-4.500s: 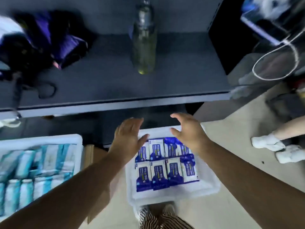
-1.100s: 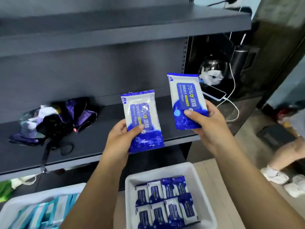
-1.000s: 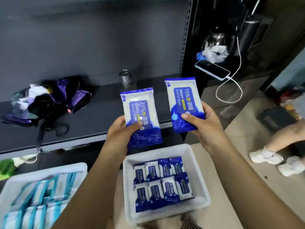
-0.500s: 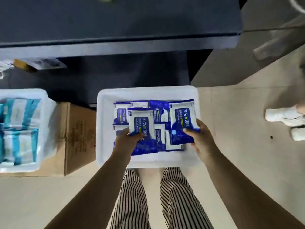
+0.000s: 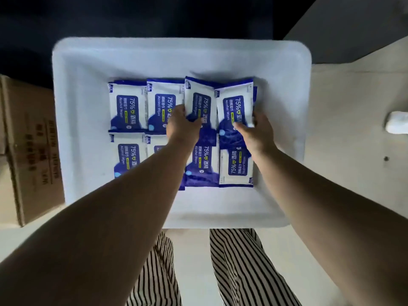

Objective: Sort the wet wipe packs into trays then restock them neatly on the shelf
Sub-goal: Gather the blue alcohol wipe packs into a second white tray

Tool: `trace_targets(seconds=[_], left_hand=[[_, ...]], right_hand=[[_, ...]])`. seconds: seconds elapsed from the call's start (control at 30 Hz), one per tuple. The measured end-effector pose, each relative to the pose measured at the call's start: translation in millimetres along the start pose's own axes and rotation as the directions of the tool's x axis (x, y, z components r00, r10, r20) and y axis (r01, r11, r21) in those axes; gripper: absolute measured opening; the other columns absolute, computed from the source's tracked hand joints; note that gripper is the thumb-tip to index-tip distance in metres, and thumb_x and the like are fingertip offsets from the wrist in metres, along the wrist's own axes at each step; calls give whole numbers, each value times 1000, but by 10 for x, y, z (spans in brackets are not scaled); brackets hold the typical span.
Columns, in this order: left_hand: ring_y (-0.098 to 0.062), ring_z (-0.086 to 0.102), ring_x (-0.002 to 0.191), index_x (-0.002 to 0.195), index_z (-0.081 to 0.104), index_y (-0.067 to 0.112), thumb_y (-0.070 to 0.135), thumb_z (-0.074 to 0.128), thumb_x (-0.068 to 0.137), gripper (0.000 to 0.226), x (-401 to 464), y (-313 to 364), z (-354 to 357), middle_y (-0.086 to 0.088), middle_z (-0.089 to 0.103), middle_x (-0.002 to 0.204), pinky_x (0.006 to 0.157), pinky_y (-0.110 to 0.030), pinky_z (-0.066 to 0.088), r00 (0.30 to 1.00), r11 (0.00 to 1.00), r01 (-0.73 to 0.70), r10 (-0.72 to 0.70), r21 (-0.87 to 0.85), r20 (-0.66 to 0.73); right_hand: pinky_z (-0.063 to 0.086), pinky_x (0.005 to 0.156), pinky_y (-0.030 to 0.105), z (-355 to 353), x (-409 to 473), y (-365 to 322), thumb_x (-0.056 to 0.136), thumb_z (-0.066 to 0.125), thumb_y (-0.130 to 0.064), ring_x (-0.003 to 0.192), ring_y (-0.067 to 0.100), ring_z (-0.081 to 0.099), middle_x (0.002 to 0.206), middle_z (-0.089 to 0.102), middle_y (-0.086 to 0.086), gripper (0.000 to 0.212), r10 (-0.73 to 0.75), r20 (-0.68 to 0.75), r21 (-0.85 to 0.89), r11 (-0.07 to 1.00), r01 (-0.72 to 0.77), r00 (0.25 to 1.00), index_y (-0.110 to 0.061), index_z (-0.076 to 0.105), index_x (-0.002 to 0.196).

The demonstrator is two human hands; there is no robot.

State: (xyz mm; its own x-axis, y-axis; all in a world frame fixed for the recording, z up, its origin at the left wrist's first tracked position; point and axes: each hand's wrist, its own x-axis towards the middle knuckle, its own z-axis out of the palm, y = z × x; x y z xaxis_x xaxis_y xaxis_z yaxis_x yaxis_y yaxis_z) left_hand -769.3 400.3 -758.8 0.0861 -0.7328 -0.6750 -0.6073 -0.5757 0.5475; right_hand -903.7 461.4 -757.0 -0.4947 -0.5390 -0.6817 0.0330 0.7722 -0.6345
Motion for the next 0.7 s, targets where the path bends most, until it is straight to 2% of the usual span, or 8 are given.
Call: trace_targets(seconds=[0.1, 0.17, 0.2, 0.27, 0.33, 0.4, 0.53, 0.7], left_hand=[[-23, 58, 93, 110, 55, 10, 28, 71, 79, 39, 77, -67, 51, -10, 60, 107, 77, -35, 51, 996, 987, -71, 79, 144, -51], [-24, 57, 93, 109, 55, 8, 29, 70, 80, 38, 78, -68, 53, -10, 58, 107, 78, -37, 51, 994, 981, -90, 100, 170, -52], [-21, 56, 91, 110, 54, 6, 28, 68, 82, 37, 51, -54, 34, -8, 57, 104, 75, -33, 50, 992, 976, -107, 117, 187, -44], [-20, 54, 95, 114, 52, 6, 26, 64, 86, 37, -24, -30, -20, -7, 56, 105, 78, -31, 47, 987, 965, -152, 159, 215, -16], [-26, 49, 116, 129, 45, 7, 27, 59, 89, 47, -148, 2, -152, -11, 53, 124, 96, -38, 42, 982, 948, -188, 190, 256, 17], [-28, 41, 127, 137, 38, 7, 27, 56, 91, 54, -300, 37, -372, -14, 46, 137, 104, -39, 34, 975, 928, -219, 216, 302, 43], [-25, 39, 130, 140, 37, 9, 28, 55, 92, 55, -733, 105, -995, -11, 46, 139, 106, -34, 31, 935, 843, -354, 328, 405, 134], [-25, 42, 126, 139, 40, 14, 35, 50, 93, 52, -1232, 482, -1994, -10, 51, 134, 103, -32, 31, 864, 636, -475, 466, 607, 188]], right_hand=[[45, 80, 20, 28, 44, 72, 84, 65, -11, 88, 13, 60, 97, 64, -3, 31, -42, -21, -74, 996, 40, 999, -15, 60, 114], [44, 71, 14, 33, 65, 82, 85, 64, -12, 86, 11, 59, 97, 64, -2, 29, -81, -44, -134, 988, 74, 996, -14, 60, 113], [44, 68, 11, 37, 62, 72, 85, 65, -14, 86, 12, 59, 100, 64, -2, 30, -96, -60, -166, 983, 84, 994, -14, 59, 114], [47, 78, 15, 25, 46, 48, 83, 67, -20, 95, 16, 60, 111, 62, 2, 38, -104, -90, -253, 964, 78, 991, -14, 55, 119], [46, 89, 27, -12, -63, -27, 84, 67, -25, 107, 20, 57, 120, 57, 6, 45, -139, -82, -405, 909, 94, 987, -11, 50, 124], [42, 96, 32, -58, -255, -165, 86, 64, -26, 115, 23, 52, 126, 53, 10, 50, -194, -22, -572, 807, 147, 981, -8, 46, 128], [37, 98, 31, -130, -818, -579, 89, 60, -25, 118, 26, 50, 127, 55, 12, 48, -281, 121, -697, 659, 283, 952, -6, 48, 131], [35, 98, 25, -96, -1612, -1423, 93, 53, -30, 122, 21, 47, 133, 52, 7, 47, -396, 226, -752, 509, 418, 890, -11, 45, 135]])
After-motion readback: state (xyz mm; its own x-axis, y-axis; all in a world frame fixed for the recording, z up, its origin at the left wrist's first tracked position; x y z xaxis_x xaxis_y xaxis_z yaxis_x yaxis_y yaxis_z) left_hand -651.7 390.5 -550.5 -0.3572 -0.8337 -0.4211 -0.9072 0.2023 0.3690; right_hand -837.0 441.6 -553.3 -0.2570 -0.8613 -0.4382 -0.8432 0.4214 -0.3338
